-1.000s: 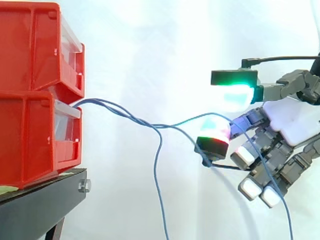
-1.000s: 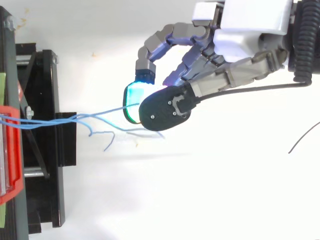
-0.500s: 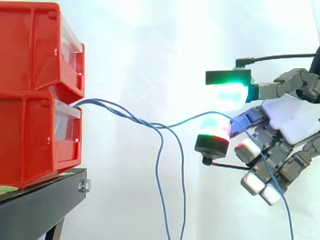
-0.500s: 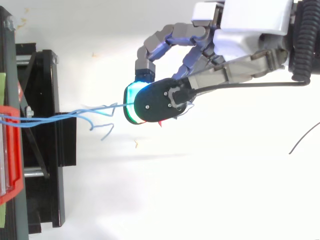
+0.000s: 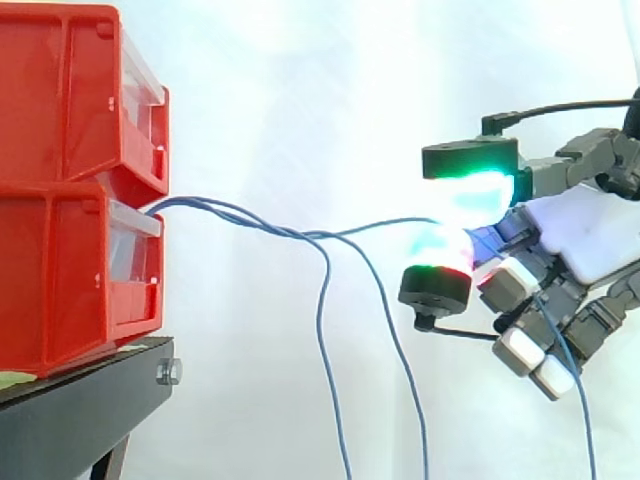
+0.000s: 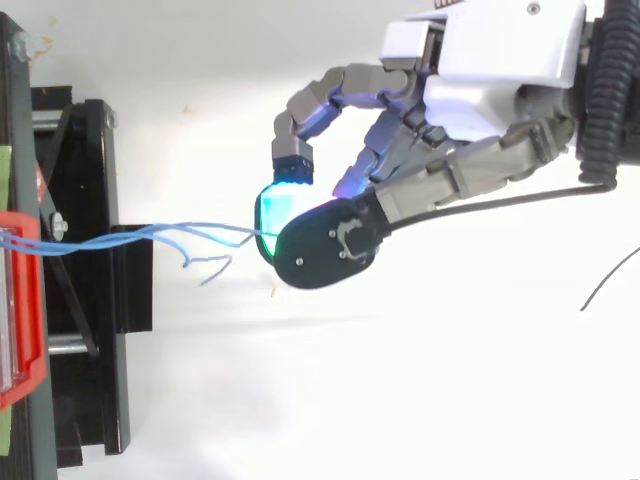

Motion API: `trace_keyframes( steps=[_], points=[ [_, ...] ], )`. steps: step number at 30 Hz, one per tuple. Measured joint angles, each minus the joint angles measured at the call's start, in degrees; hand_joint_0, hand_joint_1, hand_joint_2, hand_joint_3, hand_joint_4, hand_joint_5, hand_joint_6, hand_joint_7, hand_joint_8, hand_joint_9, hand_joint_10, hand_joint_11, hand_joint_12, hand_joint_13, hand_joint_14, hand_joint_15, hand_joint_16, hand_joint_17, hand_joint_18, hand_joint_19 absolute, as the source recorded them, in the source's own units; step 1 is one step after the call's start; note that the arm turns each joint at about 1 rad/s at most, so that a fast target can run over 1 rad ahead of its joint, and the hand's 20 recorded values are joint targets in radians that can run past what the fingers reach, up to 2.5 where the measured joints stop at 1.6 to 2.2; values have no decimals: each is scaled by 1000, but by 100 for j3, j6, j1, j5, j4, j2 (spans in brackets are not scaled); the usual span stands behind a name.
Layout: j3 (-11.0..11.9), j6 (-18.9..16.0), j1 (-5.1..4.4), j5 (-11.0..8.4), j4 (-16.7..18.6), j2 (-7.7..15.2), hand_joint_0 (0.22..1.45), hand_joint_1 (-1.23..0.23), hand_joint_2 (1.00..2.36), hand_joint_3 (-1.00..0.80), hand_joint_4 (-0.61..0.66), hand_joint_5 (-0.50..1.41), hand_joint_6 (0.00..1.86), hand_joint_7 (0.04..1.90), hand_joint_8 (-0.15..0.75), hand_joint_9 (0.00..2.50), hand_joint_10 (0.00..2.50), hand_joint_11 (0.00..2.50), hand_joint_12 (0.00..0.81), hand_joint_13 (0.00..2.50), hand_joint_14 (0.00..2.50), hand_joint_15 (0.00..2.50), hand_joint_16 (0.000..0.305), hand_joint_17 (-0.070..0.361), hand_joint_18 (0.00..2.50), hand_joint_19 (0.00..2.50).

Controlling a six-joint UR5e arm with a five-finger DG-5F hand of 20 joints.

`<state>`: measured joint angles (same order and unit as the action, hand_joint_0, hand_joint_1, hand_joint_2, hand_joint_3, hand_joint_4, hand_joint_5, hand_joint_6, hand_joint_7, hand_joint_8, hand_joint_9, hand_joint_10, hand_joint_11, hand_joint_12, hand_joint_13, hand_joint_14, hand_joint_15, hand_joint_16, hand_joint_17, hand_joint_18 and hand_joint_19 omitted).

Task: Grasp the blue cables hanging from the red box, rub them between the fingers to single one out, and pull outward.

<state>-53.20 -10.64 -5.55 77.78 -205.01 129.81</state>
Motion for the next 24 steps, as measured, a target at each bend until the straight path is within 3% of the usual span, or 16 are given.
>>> trace_keyframes(
  steps=[8,15,22,24],
  points=[
    [-29,8,-29,-6,-2,3,644,-886,1019,-32,31,-85,919,1265,296,1267,23,723,376,1023,26,718,48,109,862,571],
    [-213,18,-59,-13,13,6,629,-885,1012,11,25,-69,908,1301,314,1348,24,701,398,1076,27,729,54,121,919,556],
    [-249,61,-86,-15,22,6,641,-894,1014,11,20,-70,911,1299,310,1322,23,697,394,1062,28,722,53,118,914,545],
    [-265,94,-91,-10,29,5,644,-894,1014,3,17,-71,912,1296,310,1168,20,580,391,1004,25,645,52,116,891,514]
  ],
)
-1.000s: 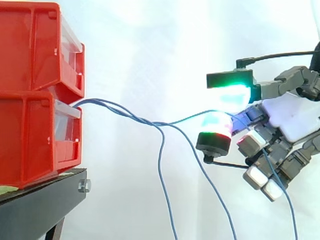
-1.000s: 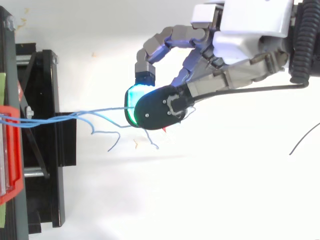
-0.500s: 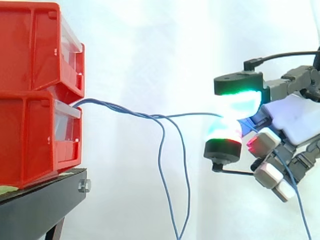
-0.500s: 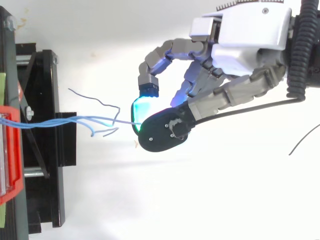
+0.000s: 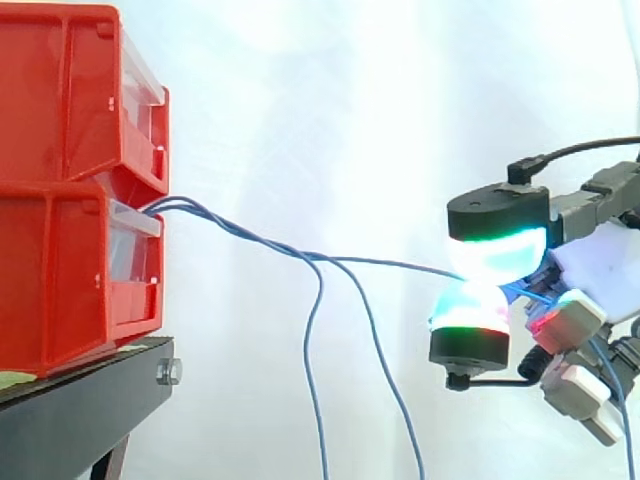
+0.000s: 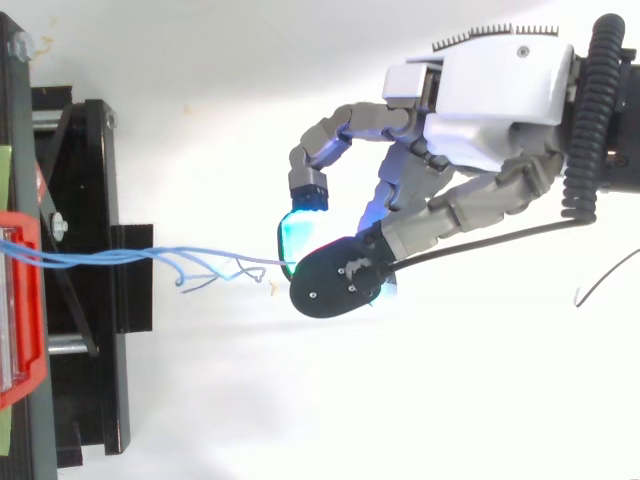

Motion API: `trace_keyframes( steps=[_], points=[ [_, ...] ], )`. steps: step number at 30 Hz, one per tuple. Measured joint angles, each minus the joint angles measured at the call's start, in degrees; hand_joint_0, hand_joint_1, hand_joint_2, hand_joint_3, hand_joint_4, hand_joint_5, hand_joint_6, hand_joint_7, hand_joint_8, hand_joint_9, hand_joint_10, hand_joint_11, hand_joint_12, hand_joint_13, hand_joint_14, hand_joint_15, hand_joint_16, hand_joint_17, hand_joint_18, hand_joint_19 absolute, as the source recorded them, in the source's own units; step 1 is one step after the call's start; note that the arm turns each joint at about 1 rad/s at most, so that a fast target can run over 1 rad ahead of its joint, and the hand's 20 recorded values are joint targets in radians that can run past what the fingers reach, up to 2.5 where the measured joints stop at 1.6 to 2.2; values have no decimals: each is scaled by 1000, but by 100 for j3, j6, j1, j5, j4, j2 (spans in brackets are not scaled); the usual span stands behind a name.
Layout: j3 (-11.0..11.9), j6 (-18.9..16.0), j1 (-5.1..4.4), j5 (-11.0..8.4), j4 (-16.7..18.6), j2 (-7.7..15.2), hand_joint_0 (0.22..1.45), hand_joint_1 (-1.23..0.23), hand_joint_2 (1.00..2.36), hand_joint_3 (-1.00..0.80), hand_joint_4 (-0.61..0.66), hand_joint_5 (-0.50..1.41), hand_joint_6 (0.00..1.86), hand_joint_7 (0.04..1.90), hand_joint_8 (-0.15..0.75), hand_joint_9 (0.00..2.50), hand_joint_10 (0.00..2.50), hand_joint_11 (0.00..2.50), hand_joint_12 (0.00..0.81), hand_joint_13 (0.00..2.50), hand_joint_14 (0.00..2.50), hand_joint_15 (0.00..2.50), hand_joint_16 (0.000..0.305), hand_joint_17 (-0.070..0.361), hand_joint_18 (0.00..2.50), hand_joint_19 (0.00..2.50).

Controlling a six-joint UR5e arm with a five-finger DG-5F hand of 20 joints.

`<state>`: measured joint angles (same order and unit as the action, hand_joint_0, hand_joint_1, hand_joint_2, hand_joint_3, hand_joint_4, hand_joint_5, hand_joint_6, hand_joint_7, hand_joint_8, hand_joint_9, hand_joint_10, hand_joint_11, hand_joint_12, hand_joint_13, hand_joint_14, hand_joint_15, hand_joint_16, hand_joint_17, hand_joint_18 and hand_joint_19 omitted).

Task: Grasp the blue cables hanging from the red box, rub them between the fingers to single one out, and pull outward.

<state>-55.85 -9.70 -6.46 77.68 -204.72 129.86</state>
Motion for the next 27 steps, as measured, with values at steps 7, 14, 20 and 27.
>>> trace_keyframes(
  steps=[7,14,20,27],
  points=[
    [-321,44,-11,21,328,-1,641,-895,1013,-9,6,-75,913,1267,290,670,2,80,376,777,13,332,46,104,769,355],
    [-833,43,-29,27,1176,0,641,-897,1013,-17,-2,-76,909,1269,279,561,0,0,390,663,7,185,47,106,636,203],
    [-1170,39,-77,24,1912,2,641,-900,1013,-22,-9,-78,907,1270,273,535,0,0,396,599,5,149,54,121,545,61],
    [-1274,44,-109,23,2580,3,639,-901,1013,-23,-11,-80,907,1258,269,529,0,0,399,597,6,164,57,128,527,70]
  ],
)
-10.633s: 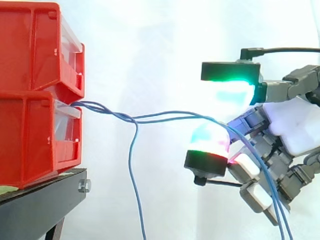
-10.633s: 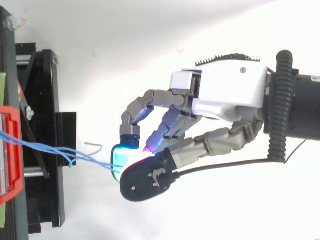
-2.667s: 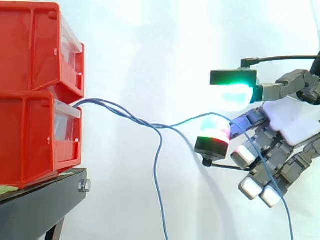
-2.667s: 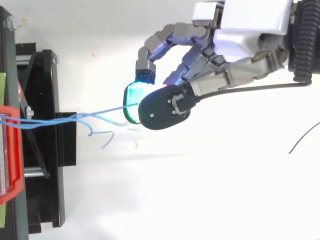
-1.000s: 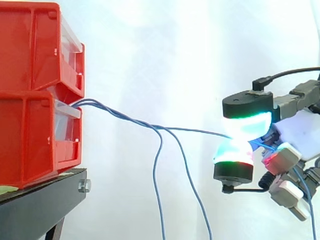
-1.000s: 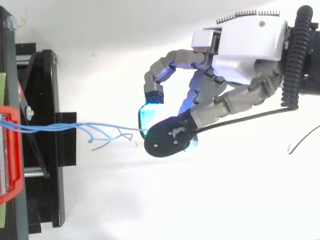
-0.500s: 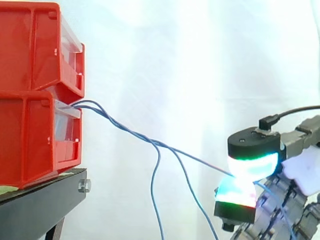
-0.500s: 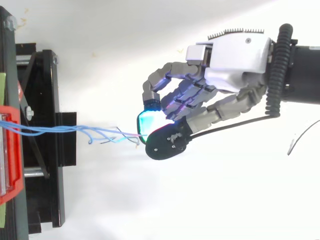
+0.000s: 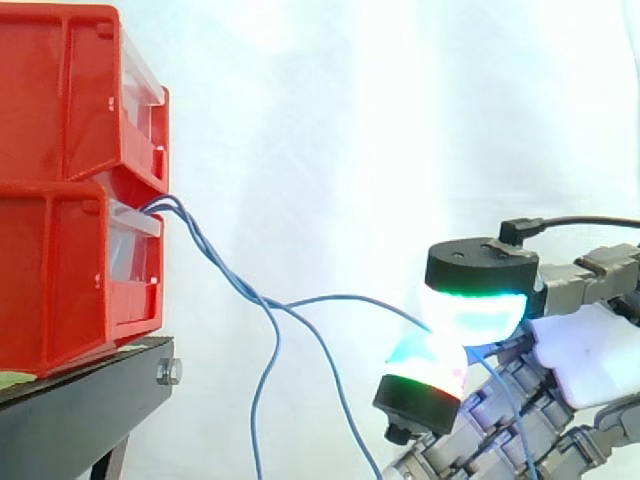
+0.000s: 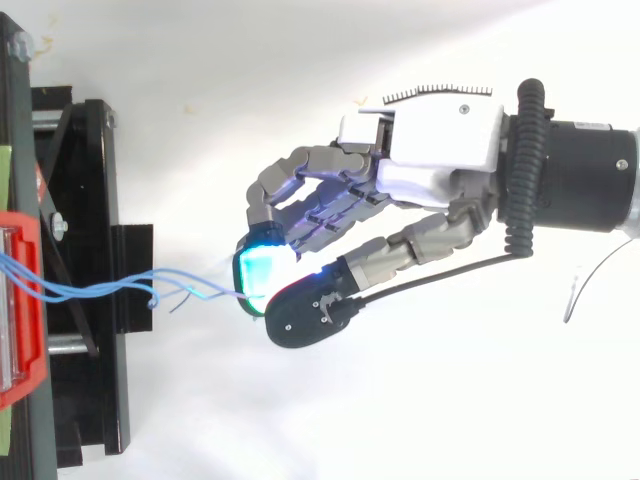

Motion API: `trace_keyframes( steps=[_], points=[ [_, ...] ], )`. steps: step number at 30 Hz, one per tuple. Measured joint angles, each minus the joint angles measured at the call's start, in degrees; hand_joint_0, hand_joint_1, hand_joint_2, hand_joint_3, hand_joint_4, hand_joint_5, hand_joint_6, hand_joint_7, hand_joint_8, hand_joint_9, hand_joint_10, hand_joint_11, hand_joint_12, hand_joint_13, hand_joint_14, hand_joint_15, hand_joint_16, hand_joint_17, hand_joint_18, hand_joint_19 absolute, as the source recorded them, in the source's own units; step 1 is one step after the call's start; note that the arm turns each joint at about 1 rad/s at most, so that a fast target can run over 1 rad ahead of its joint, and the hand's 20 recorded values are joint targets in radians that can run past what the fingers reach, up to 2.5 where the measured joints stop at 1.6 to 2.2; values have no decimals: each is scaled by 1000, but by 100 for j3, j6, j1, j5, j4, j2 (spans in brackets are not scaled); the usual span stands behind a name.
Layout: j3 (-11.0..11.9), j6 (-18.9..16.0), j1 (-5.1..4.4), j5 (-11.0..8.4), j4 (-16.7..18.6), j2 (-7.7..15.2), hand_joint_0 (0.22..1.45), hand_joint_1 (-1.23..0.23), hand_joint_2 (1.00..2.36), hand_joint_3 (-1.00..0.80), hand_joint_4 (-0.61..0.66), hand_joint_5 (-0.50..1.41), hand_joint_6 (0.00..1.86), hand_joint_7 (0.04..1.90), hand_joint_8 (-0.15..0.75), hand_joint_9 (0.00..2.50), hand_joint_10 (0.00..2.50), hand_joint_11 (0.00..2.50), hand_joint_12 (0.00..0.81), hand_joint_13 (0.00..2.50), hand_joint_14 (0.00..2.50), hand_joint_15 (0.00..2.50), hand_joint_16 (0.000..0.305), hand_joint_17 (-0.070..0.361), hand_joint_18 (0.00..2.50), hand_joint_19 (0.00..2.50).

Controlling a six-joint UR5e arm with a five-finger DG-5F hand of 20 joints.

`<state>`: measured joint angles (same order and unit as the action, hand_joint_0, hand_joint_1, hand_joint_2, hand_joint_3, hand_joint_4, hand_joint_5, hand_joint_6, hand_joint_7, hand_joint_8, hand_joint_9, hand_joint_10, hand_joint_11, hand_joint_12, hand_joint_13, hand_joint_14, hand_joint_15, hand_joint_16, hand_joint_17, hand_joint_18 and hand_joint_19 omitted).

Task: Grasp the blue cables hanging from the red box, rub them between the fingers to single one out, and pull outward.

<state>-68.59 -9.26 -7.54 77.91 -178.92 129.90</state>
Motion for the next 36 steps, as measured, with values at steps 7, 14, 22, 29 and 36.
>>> trace_keyframes(
  steps=[7,14,22,29,36],
  points=[
    [-3,3,-9,-11,84,1,637,-900,1014,-22,-2,-81,909,1248,276,579,0,0,402,630,8,203,57,129,536,100],
    [-5,3,-10,-13,92,0,633,-897,1013,-22,-6,-79,911,1224,280,598,0,0,364,589,7,194,56,126,518,101],
    [-5,3,-12,-17,94,0,622,-886,1011,-16,32,-76,911,1258,282,639,0,12,270,492,7,186,51,114,506,115],
    [-5,3,-13,-21,94,0,621,-883,1011,-11,56,-73,917,1244,290,672,0,34,268,535,7,198,46,104,588,182],
    [-6,3,-12,-22,94,0,617,-880,1010,2,75,-71,919,1247,298,727,0,58,280,547,6,187,45,102,646,199]
  ],
)
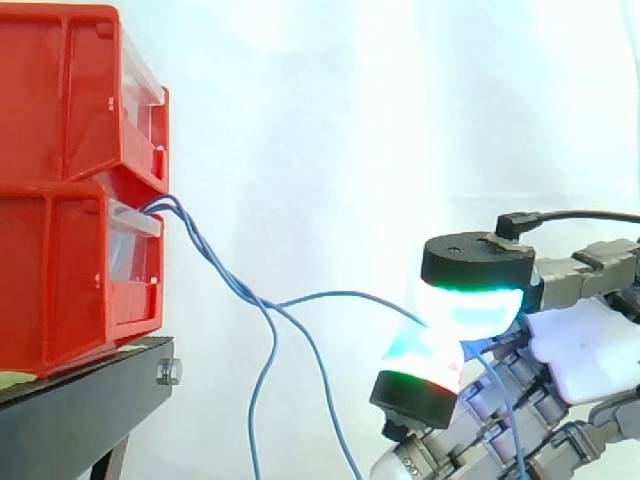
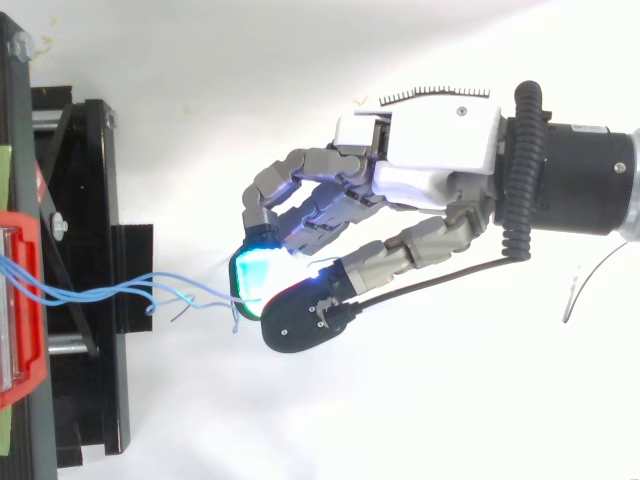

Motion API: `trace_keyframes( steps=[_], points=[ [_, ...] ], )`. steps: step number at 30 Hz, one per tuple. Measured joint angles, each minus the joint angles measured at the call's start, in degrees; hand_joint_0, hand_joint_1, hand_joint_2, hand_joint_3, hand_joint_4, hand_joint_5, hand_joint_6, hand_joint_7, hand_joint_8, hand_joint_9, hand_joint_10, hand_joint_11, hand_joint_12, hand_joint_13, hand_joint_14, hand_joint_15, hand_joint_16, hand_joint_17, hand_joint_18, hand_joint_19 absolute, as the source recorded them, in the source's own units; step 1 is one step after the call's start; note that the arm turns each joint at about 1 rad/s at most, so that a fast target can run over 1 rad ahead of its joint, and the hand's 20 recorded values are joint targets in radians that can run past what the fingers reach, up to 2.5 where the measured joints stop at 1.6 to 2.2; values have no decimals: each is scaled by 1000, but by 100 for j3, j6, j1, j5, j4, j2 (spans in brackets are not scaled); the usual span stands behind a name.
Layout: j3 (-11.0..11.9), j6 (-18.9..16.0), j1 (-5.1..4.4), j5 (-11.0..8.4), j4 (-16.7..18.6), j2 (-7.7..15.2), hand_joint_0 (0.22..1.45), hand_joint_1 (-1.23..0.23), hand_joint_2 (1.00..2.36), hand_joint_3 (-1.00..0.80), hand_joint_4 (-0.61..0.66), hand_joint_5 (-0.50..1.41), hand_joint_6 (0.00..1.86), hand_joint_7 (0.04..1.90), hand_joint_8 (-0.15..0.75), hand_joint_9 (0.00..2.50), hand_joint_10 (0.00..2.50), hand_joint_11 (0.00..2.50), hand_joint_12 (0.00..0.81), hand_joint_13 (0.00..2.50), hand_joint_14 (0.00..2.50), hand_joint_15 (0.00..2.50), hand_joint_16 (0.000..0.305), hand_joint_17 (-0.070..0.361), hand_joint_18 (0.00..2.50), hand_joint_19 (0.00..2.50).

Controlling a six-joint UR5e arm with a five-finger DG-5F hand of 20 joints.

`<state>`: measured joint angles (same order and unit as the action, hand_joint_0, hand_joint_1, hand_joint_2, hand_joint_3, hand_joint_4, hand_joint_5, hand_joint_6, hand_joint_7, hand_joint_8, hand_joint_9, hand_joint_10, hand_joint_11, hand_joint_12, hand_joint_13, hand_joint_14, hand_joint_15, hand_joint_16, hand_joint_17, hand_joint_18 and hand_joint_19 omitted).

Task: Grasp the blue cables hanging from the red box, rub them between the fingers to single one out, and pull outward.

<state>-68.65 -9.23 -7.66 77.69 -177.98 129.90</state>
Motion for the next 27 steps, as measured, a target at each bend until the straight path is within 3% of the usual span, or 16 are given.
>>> trace_keyframes(
  steps=[27],
  points=[
    [-4,0,0,0,0,0,618,-879,1007,-8,74,-68,919,1232,303,776,3,110,258,557,7,208,45,100,648,252]
  ],
)
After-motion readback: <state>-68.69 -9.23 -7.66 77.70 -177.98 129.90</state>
